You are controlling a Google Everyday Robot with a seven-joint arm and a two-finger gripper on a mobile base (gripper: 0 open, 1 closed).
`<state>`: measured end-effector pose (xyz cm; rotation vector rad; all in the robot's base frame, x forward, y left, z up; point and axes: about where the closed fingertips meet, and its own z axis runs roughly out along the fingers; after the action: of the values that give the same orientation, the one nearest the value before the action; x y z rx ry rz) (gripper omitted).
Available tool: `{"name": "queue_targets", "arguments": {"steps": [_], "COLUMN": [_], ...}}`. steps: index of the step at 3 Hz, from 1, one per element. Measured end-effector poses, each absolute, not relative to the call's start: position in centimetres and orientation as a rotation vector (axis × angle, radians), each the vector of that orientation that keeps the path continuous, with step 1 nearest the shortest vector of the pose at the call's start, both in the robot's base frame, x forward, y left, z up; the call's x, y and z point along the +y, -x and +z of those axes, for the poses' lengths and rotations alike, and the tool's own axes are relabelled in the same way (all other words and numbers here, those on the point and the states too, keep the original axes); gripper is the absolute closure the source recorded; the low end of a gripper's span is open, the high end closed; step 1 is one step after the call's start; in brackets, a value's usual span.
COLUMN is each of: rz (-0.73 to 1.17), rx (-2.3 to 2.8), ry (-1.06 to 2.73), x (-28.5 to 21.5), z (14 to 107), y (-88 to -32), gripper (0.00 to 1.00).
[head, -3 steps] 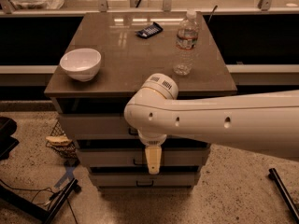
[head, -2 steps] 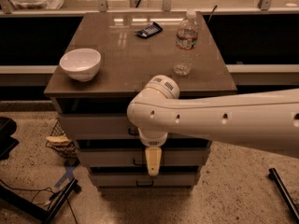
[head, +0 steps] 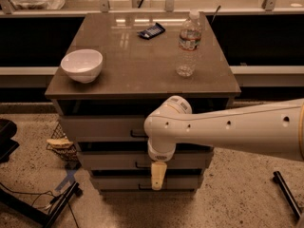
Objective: Open top drawer
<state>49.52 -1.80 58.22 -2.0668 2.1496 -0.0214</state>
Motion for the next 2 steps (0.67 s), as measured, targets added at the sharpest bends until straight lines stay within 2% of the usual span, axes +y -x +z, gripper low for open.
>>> {"name": "queue_targets", "arguments": {"steps": [2], "rz": [-0.016], "rx": [2.142], "ry": [2.069], "x": [-1.61], "z": [58.18], "y": [-49.57], "gripper": [0.0]}}
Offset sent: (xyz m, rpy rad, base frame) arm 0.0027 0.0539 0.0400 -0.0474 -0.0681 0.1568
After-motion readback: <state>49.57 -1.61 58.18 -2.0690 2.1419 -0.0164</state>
